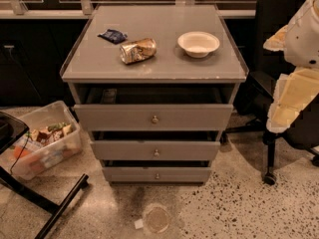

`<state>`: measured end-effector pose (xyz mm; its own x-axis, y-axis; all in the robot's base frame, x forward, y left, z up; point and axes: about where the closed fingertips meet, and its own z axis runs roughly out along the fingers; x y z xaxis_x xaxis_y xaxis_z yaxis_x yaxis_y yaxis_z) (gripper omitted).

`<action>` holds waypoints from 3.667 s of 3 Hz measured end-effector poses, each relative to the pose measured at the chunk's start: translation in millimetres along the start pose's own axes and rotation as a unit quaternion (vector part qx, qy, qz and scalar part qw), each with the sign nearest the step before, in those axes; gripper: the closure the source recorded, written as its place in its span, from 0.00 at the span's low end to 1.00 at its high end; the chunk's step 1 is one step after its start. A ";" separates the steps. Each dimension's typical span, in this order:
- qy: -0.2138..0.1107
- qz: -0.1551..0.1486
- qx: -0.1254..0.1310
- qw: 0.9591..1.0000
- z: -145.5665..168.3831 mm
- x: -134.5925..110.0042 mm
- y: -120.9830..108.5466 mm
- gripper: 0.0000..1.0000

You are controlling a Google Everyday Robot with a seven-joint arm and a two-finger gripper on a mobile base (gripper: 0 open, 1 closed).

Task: Open middle drawer

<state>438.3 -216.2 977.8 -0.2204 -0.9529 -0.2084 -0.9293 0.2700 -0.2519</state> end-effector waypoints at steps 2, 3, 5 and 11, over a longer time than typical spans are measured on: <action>-0.010 0.011 0.004 1.000 -1.3 -0.4 0.0 0.00; -0.031 0.058 0.006 0.998 27.7 -3.7 5.0 0.00; -0.062 0.224 -0.026 0.972 157.7 -16.9 55.6 0.00; -0.107 0.392 -0.071 0.911 381.6 -27.4 21.8 0.00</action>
Offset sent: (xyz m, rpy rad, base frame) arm -0.0008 -0.0012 -0.0024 0.0551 -0.0012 -0.0389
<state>537.3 -131.5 617.4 -0.7846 -0.4215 -0.4548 -0.5429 0.8212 0.1755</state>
